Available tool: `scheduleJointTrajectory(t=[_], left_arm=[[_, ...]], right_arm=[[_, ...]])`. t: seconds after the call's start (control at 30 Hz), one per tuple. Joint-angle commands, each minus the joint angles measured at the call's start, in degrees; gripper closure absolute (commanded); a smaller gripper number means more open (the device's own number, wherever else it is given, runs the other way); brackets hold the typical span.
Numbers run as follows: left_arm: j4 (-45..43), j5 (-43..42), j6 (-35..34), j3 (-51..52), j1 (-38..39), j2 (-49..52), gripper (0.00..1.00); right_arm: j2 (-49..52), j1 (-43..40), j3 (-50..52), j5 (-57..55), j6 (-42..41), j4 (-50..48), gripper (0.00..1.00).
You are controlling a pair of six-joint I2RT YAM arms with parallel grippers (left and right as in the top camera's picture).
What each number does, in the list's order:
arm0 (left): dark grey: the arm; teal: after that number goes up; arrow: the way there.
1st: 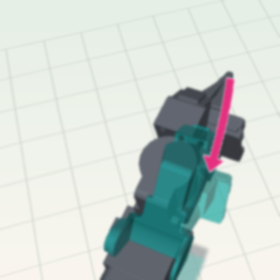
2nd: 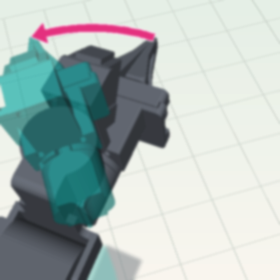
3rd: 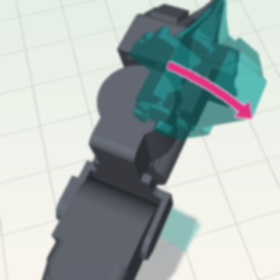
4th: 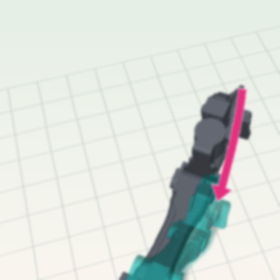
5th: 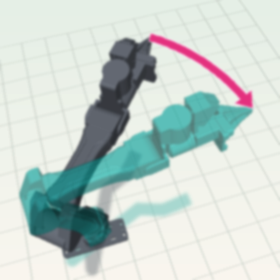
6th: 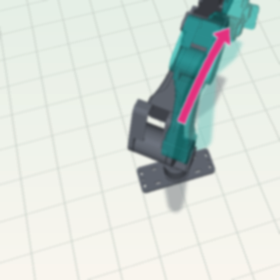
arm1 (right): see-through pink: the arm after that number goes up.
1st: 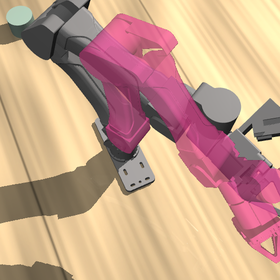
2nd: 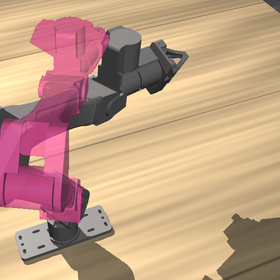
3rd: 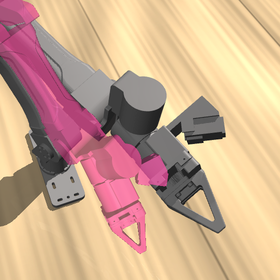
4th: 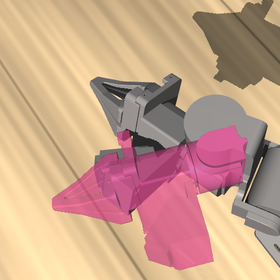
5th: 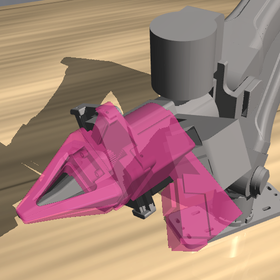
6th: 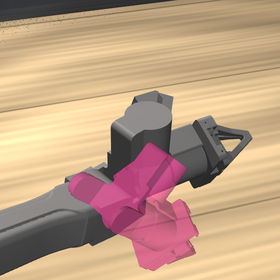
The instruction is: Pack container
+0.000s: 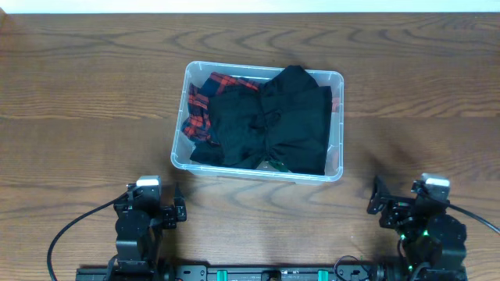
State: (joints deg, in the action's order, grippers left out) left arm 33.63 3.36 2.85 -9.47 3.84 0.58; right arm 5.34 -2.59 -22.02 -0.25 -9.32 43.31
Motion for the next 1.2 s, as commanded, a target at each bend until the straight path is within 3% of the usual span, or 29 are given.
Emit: scheduleJointTrajectory(t=[0.0,0.57,1.17], left_arm=[[-0.1,0.0,0.3,0.8,-0.3,-0.3,0.02],[-0.1,0.0,0.3,0.8,-0.3,-0.3,0.02],[-0.1,0.0,0.3,0.8,-0.3,-0.3,0.02]], right_arm=[[-3.6,0.5,3.9,-0.2,1.0,-0.6,0.01],[-5.1,0.6,12.9,0.9,1.0,-1.2,0.01],[-5.0,0.6,12.9,0.9,1.1,-1.7,0.01]])
